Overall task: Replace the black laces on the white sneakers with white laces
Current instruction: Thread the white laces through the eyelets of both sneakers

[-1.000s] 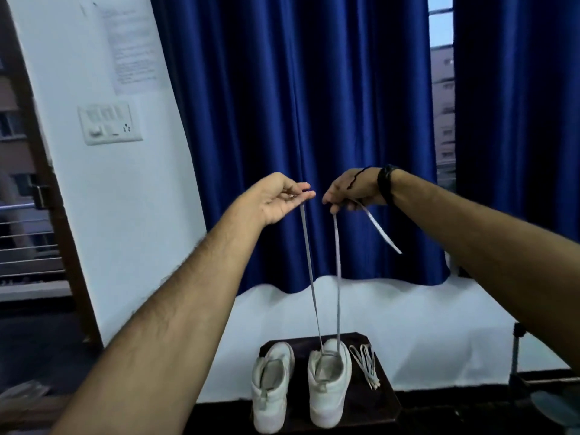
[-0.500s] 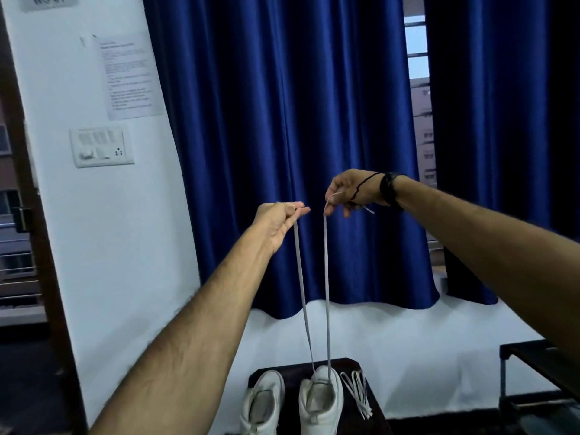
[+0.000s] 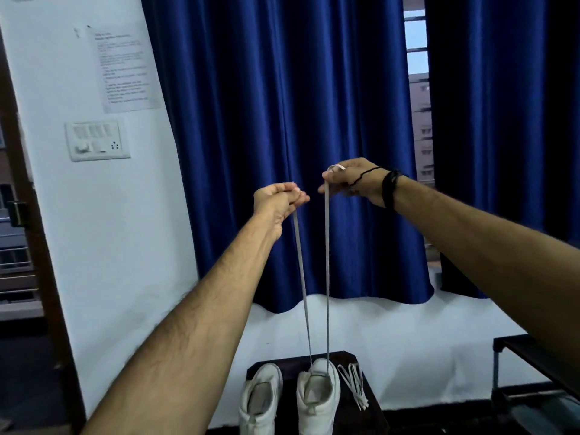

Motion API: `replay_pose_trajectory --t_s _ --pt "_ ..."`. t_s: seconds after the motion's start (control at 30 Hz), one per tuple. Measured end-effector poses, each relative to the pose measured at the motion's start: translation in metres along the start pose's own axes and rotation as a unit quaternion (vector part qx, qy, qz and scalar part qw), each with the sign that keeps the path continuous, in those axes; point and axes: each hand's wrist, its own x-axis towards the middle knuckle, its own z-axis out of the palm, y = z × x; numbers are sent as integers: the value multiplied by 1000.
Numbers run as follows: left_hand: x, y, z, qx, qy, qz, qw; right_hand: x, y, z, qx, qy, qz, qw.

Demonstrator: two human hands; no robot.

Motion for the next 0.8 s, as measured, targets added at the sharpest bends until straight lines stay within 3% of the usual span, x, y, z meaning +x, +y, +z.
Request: replay_pose_trajectory --t_s 0.13,0.23,0.3,0.37,0.43,0.5,0.57,0.7,0.8 --pt "6 -2 -11 185 60 13 981 -12 23 8 47 -85 54 994" --pt "4 -1 -30 368 109 -4 923 -28 40 24 -22 -182 100 978" --pt "-1 -2 -43 516 90 -21 852 -39 53 33 -75 -255 145 953" --pt "-13 -9 -53 658 59 -38 750 -48 72 44 -130 -313 203 919" --pt "-18 -24 -62 722 34 -48 690 -55 96 60 -195 -350 252 881" --pt "-20 -49 -71 725 5 -71 685 -63 126 79 -295 -361 274 841" --pt "-19 -82 -81 703 -10 -100 703 -72 160 99 -345 -336 286 829" --pt "-20 -163 -94 656 -43 -155 738 -92 239 142 -276 -277 333 858" --pt "-14 -240 -108 639 -68 -195 741 -111 290 179 -290 -159 302 894"
